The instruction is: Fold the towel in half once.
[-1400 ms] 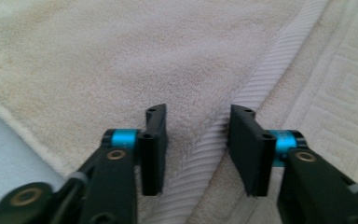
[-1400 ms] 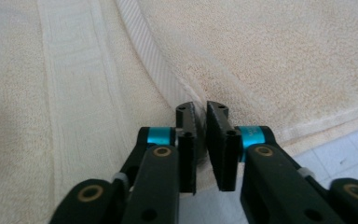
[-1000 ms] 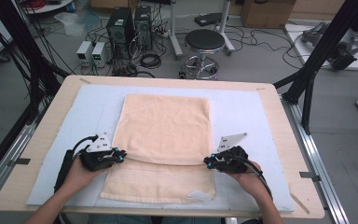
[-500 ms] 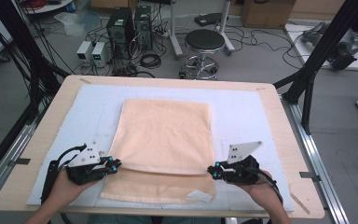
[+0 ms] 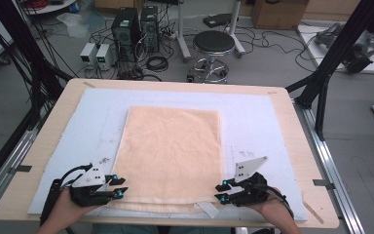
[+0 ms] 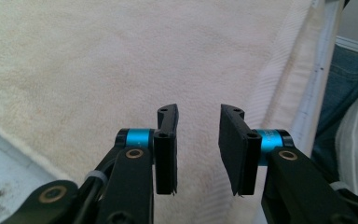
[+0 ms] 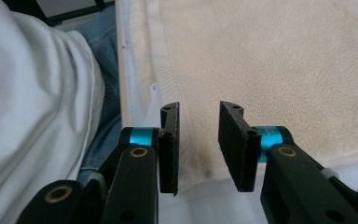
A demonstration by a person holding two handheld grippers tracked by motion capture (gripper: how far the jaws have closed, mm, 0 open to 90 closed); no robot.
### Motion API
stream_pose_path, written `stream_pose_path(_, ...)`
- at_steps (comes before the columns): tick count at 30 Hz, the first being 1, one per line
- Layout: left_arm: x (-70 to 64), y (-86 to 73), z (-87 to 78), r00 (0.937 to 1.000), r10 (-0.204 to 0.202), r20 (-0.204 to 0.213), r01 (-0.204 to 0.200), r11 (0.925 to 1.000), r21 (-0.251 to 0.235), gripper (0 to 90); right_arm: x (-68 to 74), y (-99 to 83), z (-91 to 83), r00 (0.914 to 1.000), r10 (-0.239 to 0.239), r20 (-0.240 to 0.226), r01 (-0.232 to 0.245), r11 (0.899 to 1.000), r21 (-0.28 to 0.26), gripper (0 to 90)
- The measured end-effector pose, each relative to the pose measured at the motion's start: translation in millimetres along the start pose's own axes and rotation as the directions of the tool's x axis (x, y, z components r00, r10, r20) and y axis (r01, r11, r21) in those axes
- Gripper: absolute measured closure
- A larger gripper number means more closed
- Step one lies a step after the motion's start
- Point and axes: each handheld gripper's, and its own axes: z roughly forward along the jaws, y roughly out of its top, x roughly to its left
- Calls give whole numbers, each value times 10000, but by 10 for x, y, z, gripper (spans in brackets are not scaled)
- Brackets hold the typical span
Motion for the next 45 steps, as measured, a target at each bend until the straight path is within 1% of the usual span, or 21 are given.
stream_pose_path(3, 27, 15, 100, 10000, 73, 15, -73, 10000, 38, 660, -41, -2, 116, 9990, -78, -440, 83, 9999, 108, 701)
stream_pose_path(5, 48, 21, 155, 10000, 38, -13, -38, 10000, 65, 649, -38, -18, 195, 9981, 0, -609, 30, 9988, 487, 738)
stream_pose_path(7, 78, 28, 190, 9999, 88, -71, -88, 9999, 86, 639, -8, -52, 263, 9971, -143, -745, 217, 9948, 994, 775)
stream_pose_path(8, 91, 34, 201, 9999, 111, -102, -110, 9999, 96, 634, 1, -71, 283, 9973, -277, -680, 342, 9947, 968, 780)
stream_pose_path(10, 101, 46, 217, 9999, 93, -138, -93, 9999, 43, 628, -8, -87, 266, 9971, -124, -748, 189, 9959, 880, 781)
stream_pose_path(12, 111, 55, 236, 9999, 114, -106, -115, 9999, -89, 627, -4, -57, 241, 9973, -210, -697, 265, 9965, 787, 775)
stream_pose_path(16, 180, 49, 302, 9997, 227, -57, -226, 9997, 116, 658, -28, 35, 184, 9986, -353, -401, 361, 9992, 185, 765)
stream_pose_path(20, 265, 11, 337, 9999, 99, -35, -97, 9993, 360, 664, -86, 3, 218, 9999, -65, -96, 70, 9985, 535, 755)
stream_pose_path(23, 249, -32, 333, 10000, 31, 78, -35, 9989, 460, 662, -27, -73, 266, 9991, -417, -38, 419, 9950, 904, 756)
stream_pose_path(24, 238, -43, 332, 9999, -20, 138, 14, 9990, 452, 660, -10, -89, 256, 9987, -498, 66, 491, 9957, 781, 757)
stream_pose_path(26, 222, -47, 317, 9997, 20, 236, -31, 9989, 467, 648, -20, -89, 226, 9995, -244, -208, 261, 9961, 847, 746)
stream_pose_path(27, 211, -44, 304, 9996, -2, 266, -9, 9992, 399, 643, -32, -76, 212, 9995, -281, -155, 293, 9965, 779, 722)
stream_pose_path(30, 171, -29, 249, 9989, 158, 433, -167, 9996, 208, 632, -18, -20, 145, 9991, -392, -177, 399, 9986, 359, 693)
stream_pose_path(32, 158, -31, 244, 9989, 189, 420, -199, 9996, 223, 632, -13, 7, 146, 9983, -569, 98, 565, 9975, 415, 651)
stream_pose_path(34, 179, -45, 251, 9991, 213, 366, -226, 9991, 362, 632, -54, 4, 172, 9984, -398, 413, 375, 9978, 554, 631)
stream_pose_path(36, 221, -56, 258, 9996, 82, 266, -93, 9991, 416, 615, -130, -8, 192, 9947, -157, 1020, 110, 9989, 465, 618)
stream_pose_path(37, 233, -56, 258, 9997, 45, 257, -54, 9993, 381, 597, -180, -13, 195, 9946, 156, 1027, -192, 9992, 344, 610)
stream_pose_path(39, 219, -47, 225, 9994, 25, 337, -33, 9997, 253, 555, -238, -11, 196, 9955, 295, 896, -309, 9994, 147, 608)
stream_pose_path(40, 207, -43, 205, 9991, 145, 387, -152, 9997, 193, 541, -239, -5, 181, 9977, 275, 624, -274, 9996, -24, 608)
stream_pose_path(43, 139, -60, 151, 9979, 307, 568, -311, 9995, 67, 539, -176, 0, 142, 9995, 14, 304, -6, 9996, -285, 608)
stream_pose_path(45, 147, -98, 168, 9977, 298, 615, -321, 9988, 375, 565, -143, -15, 167, 9974, -185, 689, 178, 9998, 112, 604)
